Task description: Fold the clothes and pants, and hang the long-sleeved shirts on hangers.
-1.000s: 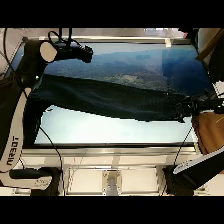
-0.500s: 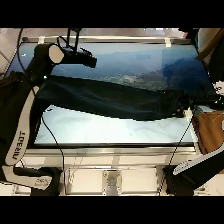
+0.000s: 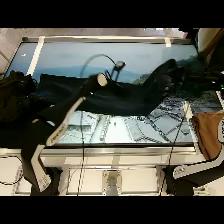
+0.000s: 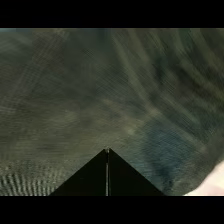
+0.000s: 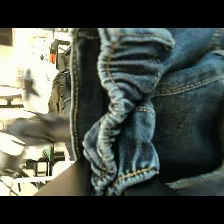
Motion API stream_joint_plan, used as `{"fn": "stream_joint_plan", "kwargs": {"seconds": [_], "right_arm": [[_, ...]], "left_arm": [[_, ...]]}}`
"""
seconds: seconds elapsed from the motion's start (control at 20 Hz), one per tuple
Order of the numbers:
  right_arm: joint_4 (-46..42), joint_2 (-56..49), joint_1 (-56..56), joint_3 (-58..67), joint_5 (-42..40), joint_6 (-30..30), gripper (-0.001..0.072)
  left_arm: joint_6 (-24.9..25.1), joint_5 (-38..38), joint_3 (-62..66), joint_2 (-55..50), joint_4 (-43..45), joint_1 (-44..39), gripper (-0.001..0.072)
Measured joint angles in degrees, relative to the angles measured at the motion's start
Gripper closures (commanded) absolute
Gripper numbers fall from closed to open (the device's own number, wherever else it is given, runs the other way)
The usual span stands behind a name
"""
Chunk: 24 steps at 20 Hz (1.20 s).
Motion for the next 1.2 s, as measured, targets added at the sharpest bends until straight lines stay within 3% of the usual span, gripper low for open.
{"fn": "stream_joint_plan", "kwargs": {"seconds": [0.35, 0.7, 1.05, 1.1, 1.15, 1.2], "right_arm": [[-3.2, 1.7, 14.9, 0.1, -11.6, 6.3, 0.0661], [-18.5, 0.1, 30.2, 0.1, -26.4, 17.6, 0.0662], [-19.9, -8.1, 47.6, 0.1, -46.8, 21.8, 0.0661], [-19.9, -9.2, 49.6, 0.1, -49.6, 22.0, 0.0591], [-19.5, -10.2, 51.5, 0.1, -52.4, 22.1, 0.0311], [-18.9, -11.0, 53.0, 0.1, -55.2, 22.4, 0.0087]], "left_arm": [[-0.6, 0.6, 0.0, -3.1, -2.4, -0.5, 0.0697], [-0.8, -16.6, 0.0, 11.0, 4.3, 15.6, 0.0697], [-0.8, -22.9, 0.0, 20.9, 7.1, 28.3, 0.0697], [-0.7, -23.5, 0.0, 21.4, 7.1, 28.9, 0.0697], [-0.6, -23.9, 0.0, 21.7, 7.3, 29.4, 0.0697], [-0.6, -24.3, 0.0, 21.9, 7.4, 29.8, 0.0697]]}}
